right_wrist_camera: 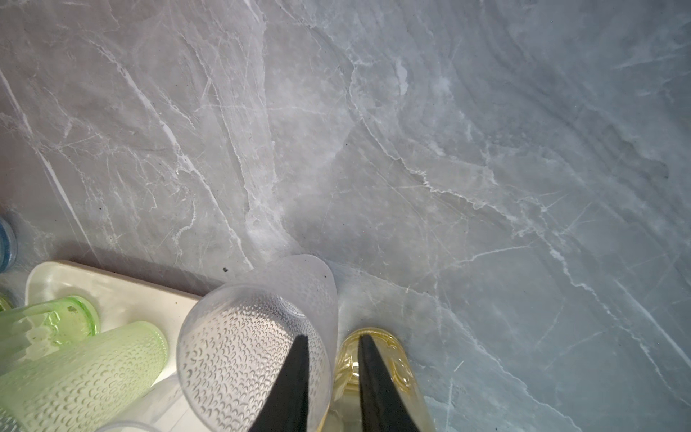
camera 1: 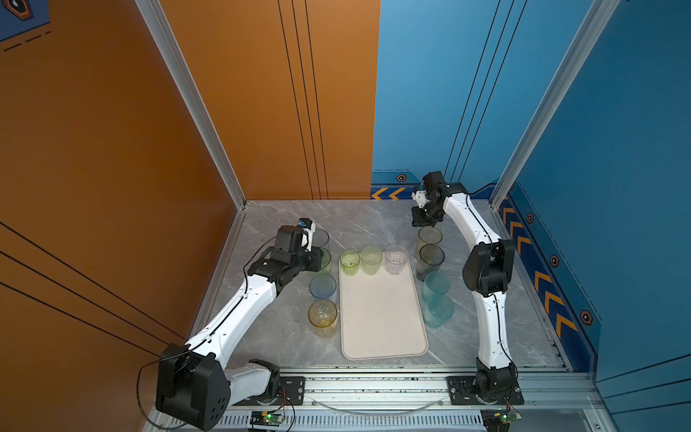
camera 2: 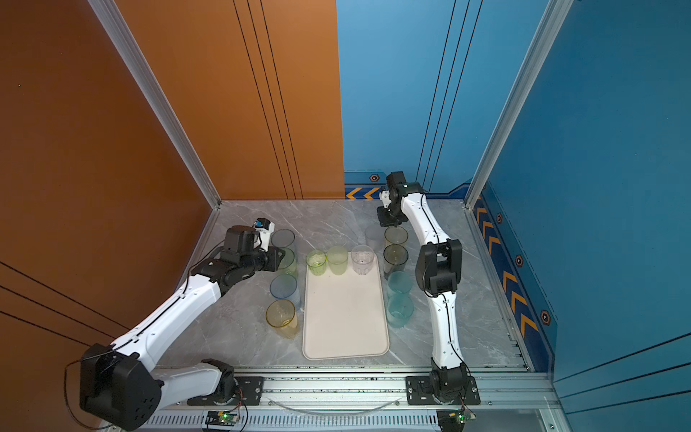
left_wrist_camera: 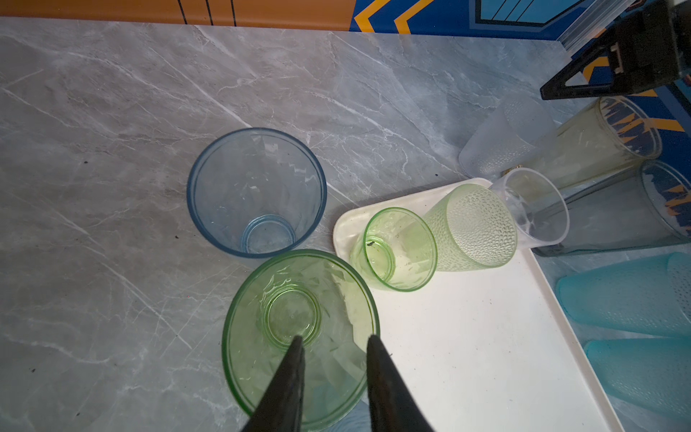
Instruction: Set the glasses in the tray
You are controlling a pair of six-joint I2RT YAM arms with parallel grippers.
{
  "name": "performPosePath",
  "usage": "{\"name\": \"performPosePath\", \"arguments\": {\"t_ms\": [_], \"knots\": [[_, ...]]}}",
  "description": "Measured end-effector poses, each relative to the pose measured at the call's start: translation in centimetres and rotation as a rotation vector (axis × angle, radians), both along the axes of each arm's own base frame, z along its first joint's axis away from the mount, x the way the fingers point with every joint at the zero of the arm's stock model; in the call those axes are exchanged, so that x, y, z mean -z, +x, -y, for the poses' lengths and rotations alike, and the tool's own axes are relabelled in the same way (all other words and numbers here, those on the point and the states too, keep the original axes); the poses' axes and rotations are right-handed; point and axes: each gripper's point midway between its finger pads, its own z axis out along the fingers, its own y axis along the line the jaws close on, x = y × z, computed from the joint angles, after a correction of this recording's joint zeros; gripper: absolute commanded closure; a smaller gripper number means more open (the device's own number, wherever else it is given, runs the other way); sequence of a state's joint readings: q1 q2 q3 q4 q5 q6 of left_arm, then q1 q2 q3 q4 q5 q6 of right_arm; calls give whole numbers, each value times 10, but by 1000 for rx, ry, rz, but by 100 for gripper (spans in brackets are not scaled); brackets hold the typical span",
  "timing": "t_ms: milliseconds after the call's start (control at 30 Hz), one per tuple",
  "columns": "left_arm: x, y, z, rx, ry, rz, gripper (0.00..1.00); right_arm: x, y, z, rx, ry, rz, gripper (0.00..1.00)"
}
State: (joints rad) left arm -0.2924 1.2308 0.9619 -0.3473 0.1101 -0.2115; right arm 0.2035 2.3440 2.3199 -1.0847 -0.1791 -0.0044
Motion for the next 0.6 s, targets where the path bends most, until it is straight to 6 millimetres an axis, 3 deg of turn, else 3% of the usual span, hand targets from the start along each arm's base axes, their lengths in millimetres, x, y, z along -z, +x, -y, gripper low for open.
{"name": "performPosePath", "arguments": {"t_ms": [367, 600], "knots": [[2, 1, 0, 1, 2, -7, 70, -5, 3, -7, -18, -12, 12, 77], [2, 1, 0, -1, 2, -6, 70, 6, 5, -4, -29, -40, -9, 76]]}}
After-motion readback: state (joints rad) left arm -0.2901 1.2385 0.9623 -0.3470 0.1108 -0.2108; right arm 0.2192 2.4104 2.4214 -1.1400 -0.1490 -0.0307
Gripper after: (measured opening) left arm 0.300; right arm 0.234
